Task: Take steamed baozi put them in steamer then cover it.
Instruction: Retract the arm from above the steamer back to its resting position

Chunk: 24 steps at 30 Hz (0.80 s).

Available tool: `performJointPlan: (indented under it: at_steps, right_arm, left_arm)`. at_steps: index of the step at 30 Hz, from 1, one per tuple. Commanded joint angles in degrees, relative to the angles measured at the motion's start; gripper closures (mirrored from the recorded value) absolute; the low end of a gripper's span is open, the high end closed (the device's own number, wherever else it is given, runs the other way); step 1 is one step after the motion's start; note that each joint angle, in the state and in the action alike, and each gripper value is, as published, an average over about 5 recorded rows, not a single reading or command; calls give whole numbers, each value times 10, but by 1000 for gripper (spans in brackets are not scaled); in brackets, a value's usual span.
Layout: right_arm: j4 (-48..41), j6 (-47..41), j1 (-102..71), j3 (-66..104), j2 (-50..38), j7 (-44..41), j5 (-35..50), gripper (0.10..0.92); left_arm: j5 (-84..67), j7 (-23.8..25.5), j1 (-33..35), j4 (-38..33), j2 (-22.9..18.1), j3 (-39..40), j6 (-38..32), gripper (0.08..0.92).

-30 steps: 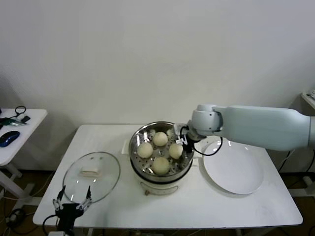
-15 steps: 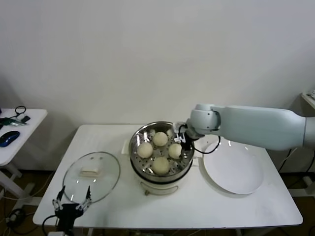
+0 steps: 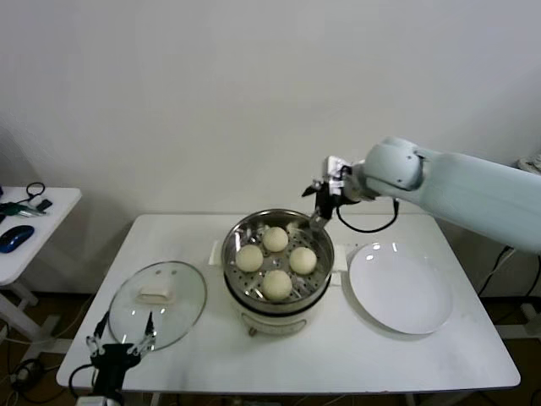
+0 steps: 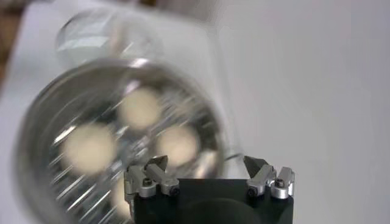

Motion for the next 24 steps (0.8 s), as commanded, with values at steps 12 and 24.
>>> performJointPlan:
  at_steps: [12,24]
  right_arm:
    - [45,325,-1010,1016,-37,278,-78,203]
    - [45,522,-1219,1039,166,253,-116,203]
  left_arm:
    - [42,-2,-31,1,21,0,-42,177]
    - [229,-97,-36,37,49,-6,-115,177]
